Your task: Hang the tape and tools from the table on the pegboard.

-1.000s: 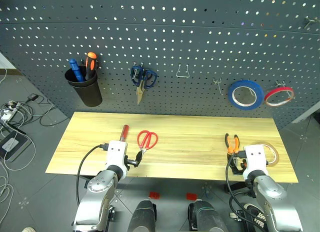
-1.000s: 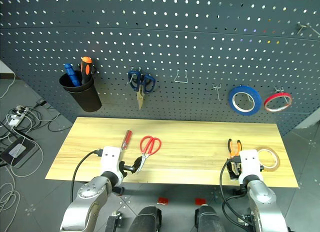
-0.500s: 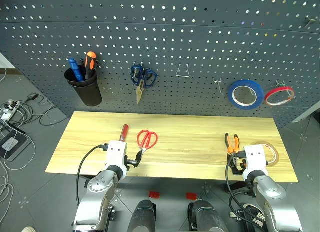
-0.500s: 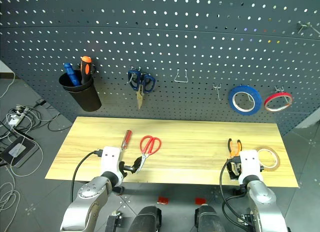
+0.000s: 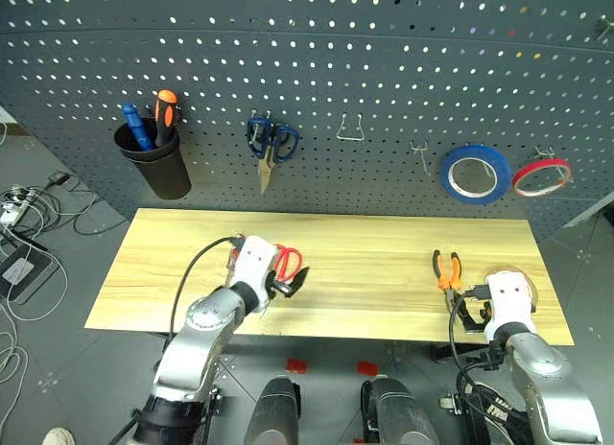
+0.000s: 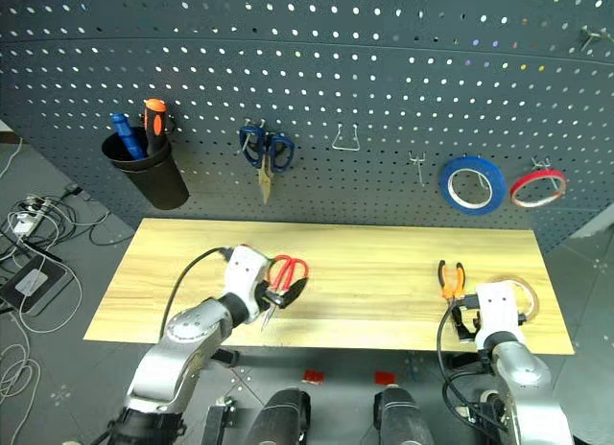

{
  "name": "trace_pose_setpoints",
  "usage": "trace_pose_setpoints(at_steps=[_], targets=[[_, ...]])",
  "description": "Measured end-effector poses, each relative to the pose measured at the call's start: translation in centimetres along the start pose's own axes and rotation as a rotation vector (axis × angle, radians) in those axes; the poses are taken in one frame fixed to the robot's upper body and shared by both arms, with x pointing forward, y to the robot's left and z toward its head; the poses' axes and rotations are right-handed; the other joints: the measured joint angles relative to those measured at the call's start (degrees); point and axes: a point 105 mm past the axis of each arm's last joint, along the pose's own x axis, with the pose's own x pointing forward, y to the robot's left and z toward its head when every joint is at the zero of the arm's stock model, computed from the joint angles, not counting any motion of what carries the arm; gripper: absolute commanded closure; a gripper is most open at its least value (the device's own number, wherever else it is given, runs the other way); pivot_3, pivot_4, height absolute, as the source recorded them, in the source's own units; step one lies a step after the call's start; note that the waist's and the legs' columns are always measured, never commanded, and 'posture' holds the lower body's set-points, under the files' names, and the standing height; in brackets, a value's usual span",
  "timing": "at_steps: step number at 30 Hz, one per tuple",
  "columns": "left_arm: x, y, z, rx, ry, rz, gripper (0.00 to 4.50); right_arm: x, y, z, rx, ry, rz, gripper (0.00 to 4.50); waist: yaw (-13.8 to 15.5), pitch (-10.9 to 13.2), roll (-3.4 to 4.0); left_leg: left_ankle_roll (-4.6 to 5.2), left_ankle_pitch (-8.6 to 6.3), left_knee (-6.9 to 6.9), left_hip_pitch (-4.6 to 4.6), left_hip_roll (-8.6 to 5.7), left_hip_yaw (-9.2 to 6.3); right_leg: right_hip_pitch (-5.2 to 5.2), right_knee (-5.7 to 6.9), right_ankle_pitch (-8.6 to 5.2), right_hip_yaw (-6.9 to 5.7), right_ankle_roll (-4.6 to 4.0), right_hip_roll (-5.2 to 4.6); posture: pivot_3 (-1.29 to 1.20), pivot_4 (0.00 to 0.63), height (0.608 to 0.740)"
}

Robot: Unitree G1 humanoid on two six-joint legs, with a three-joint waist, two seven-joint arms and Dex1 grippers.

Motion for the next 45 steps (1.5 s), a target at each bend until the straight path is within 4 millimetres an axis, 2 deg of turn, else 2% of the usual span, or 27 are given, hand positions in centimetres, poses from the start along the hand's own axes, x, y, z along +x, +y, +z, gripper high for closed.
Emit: trace_pose_setpoints(at_steps=[4,8,9,13,17,23,26,32,40,45], targets=[[3.4,-2.8,3.8,0.074,-0.098,-0.232,0.03,0.6,-0.2,1.3,0.006,-0.030,0.012,0.00,-0.75,1.22,-0.07,0.00,0.00,0.06,-0.09,-0.02,0.01,-0.02,-0.01,0.00,0.00,0.00,0.00,-0.05,0.342,0.740],[6.1,-6.3,6.3,0.186,-0.165,-0.468,0.03,1.5,-1.1,1.9,0.016,-0.034,-0.001,0.00,-1.57,2.89,-0.11,0.01,0.01,0.11,-0.11,-0.05,0.04,-0.04,0.00,0.00,0.03,0.02,-0.02,-0.08,0.380,0.740],[6.9,-7.7,6.7,0.206,-0.177,-0.539,0.03,1.9,-1.3,2.2,0.024,-0.036,-0.003,0.00,-1.77,3.29,-0.11,0.01,0.00,0.15,-0.13,-0.07,0.03,-0.04,0.02,0.00,0.03,0.02,-0.03,-0.09,0.391,0.740],[8.5,-10.6,7.7,0.249,-0.231,-0.672,0.03,2.7,-1.4,2.8,0.049,-0.048,0.000,0.00,-2.77,4.62,-0.24,0.02,0.00,0.13,-0.20,-0.06,0.02,-0.09,0.03,0.00,0.04,0.02,-0.02,-0.11,0.406,0.740],[9.5,-12.1,9.0,0.315,-0.305,-0.736,0.03,3.3,-2.0,2.9,0.071,-0.041,-0.015,0.00,-3.19,5.81,-0.24,0.02,0.00,0.12,-0.18,-0.06,0.07,-0.11,0.05,0.00,0.09,0.03,-0.03,-0.14,0.426,0.740],[10.1,-12.3,6.8,0.365,-0.272,-0.783,0.03,3.9,-2.6,3.1,0.074,-0.046,-0.028,0.00,-4.27,7.16,-0.23,0.02,0.00,0.12,-0.19,-0.04,0.08,-0.16,0.07,0.00,0.08,0.05,-0.02,-0.16,0.440,0.740],[10.0,-12.5,6.3,0.389,-0.269,-0.814,0.03,4.4,-2.9,3.0,0.074,-0.046,-0.033,0.00,-4.35,7.95,-0.25,0.01,0.01,0.16,-0.20,-0.05,0.11,-0.16,0.10,0.00,0.08,0.06,-0.04,-0.16,0.448,0.740],[10.4,-12.9,6.6,0.416,-0.271,-0.834,0.03,5.3,-3.2,3.2,0.083,-0.053,-0.039,0.00,-4.33,8.20,-0.28,0.00,0.01,0.13,-0.23,-0.05,0.13,-0.19,0.09,-0.01,0.05,0.09,-0.05,-0.14,0.448,0.740],[10.7,-13.2,7.6,0.421,-0.294,-0.834,0.03,6.2,-3.3,2.0,0.107,-0.008,-0.041,0.00,-4.26,8.46,-0.27,-0.01,0.02,0.12,-0.22,-0.05,0.14,-0.21,0.10,-0.01,0.07,0.10,-0.06,-0.11,0.451,0.740],[10.7,-13.3,7.7,0.412,-0.292,-0.842,0.03,6.6,-4.1,2.0,0.172,-0.008,-0.070,0.00,-4.16,8.68,-0.29,-0.03,0.03,0.12,-0.22,-0.02,0.15,-0.21,0.10,-0.01,0.05,0.10,-0.06,-0.09,0.443,0.740]])
